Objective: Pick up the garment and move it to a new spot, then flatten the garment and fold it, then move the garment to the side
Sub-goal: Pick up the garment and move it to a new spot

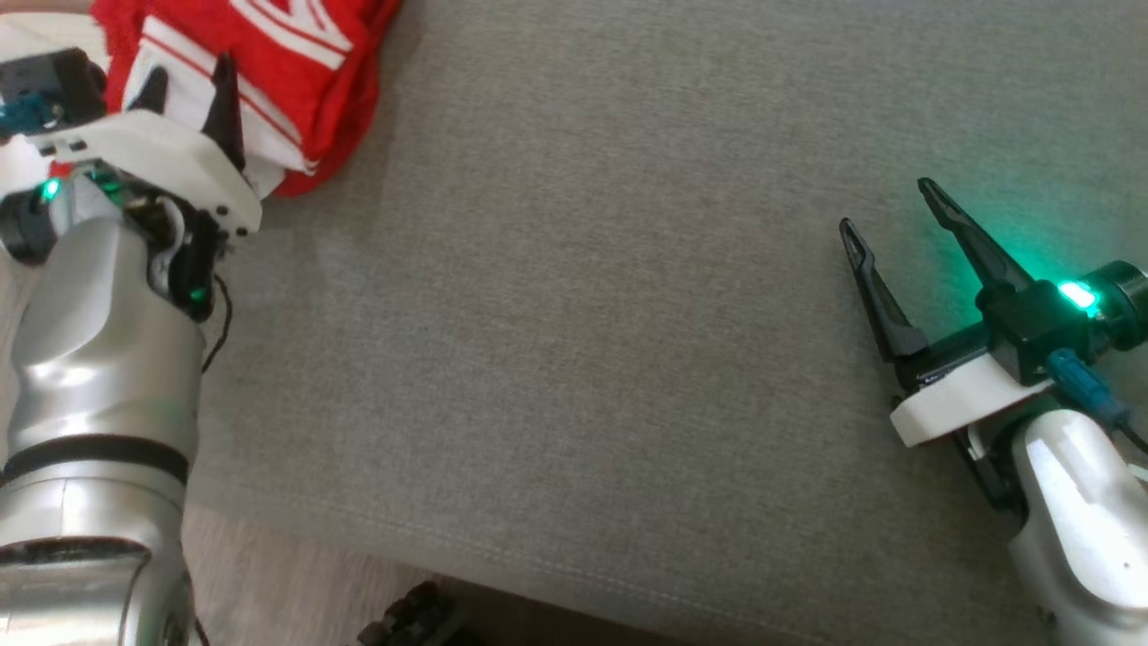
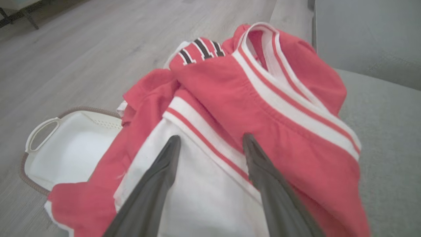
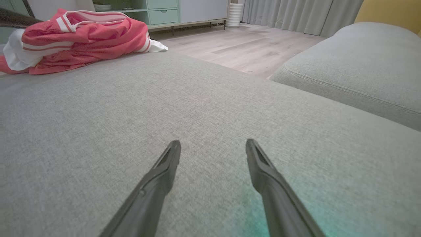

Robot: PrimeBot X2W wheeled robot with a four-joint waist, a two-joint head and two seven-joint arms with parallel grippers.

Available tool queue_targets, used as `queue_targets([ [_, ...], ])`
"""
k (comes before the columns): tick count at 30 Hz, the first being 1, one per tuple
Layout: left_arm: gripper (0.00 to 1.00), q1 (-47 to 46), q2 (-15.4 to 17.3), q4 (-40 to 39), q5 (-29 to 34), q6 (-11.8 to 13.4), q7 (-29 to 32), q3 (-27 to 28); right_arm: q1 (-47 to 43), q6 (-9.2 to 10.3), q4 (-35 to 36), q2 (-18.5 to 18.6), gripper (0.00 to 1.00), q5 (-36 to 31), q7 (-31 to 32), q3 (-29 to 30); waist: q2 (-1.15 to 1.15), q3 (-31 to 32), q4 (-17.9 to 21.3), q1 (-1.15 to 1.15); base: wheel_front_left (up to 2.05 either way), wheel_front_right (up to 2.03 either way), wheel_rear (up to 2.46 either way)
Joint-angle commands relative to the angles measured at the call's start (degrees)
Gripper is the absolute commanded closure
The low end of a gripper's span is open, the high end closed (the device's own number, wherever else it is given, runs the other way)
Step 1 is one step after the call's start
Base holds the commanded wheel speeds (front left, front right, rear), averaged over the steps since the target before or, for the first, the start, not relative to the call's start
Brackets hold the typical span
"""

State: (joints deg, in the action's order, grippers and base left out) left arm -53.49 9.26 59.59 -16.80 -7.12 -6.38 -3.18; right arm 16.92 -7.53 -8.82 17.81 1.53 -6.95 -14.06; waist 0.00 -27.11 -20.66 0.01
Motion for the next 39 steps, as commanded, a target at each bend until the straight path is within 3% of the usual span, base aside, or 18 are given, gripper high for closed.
queue_targets([
  [1, 0.52, -1.97, 4.06, 0.74, -0.93, -0.30, 0.36, 0.12, -1.62, 0.04, 2.19, 0.45, 0.00, 0.36, 0.52, -0.93, 0.00, 0.38, 0.93, -0.01, 0.00, 0.00, 0.00],
  [2, 0.52, -1.97, 4.06, 0.74, -0.93, -0.30, 0.36, 0.12, -1.62, 0.04, 2.19, 0.45, 0.00, 0.36, 0.52, -0.93, 0.00, 0.38, 0.93, -0.01, 0.00, 0.00, 0.00],
  [4, 1.00, -2.29, 4.16, 1.84, -1.82, -0.33, 0.85, -2.08, -2.13, 0.04, 2.60, 0.21, 0.00, 0.46, 0.64, -0.82, 0.00, 0.86, 1.44, -0.01, 0.00, 0.00, 0.00],
  [12, 1.00, -1.56, 4.82, 1.20, -9.53, -0.35, 1.29, -10.25, -3.44, 0.04, 2.55, -0.74, 0.00, 0.84, 0.35, -0.96, 0.00, 2.90, 2.68, -0.01, 0.00, 0.00, 0.00],
  [22, 1.00, -2.59, 10.43, -9.42, -19.30, -0.36, -3.92, -17.07, -3.94, 0.04, -1.22, -4.40, 0.00, 1.58, -2.96, -0.94, 0.00, 9.95, 5.54, -0.01, 0.00, 0.00, 0.00],
  [27, 1.00, -2.91, 12.58, -20.05, -24.52, -0.36, 0.15, -21.88, -2.44, 0.04, -3.76, -7.46, 0.00, 2.06, -5.21, -1.21, 0.00, 13.24, 8.67, -0.01, 0.00, 0.00, 0.00],
  [32, 1.00, -1.06, 14.52, -35.31, -30.60, -0.36, 8.19, -26.73, -1.40, 0.04, -6.30, -10.29, 0.00, 2.48, -7.13, -1.16, 0.00, 16.01, 13.49, -0.01, 0.00, 0.00, 0.00],
  [35, 1.00, -0.14, 14.30, -41.88, -32.30, 0.19, 12.05, -27.71, -0.77, 0.04, -6.73, -11.11, 0.00, 2.65, -7.61, -0.99, 0.00, 15.93, 16.18, -0.01, 0.00, 0.00, 0.00],
  [39, 1.00, 1.08, 11.65, -48.91, -33.44, 2.95, 15.70, -29.64, 0.58, 0.04, -6.30, -12.05, 0.00, 2.55, -7.91, -0.79, 0.00, 15.11, 20.19, -0.01, 0.00, 0.00, 0.00],
])
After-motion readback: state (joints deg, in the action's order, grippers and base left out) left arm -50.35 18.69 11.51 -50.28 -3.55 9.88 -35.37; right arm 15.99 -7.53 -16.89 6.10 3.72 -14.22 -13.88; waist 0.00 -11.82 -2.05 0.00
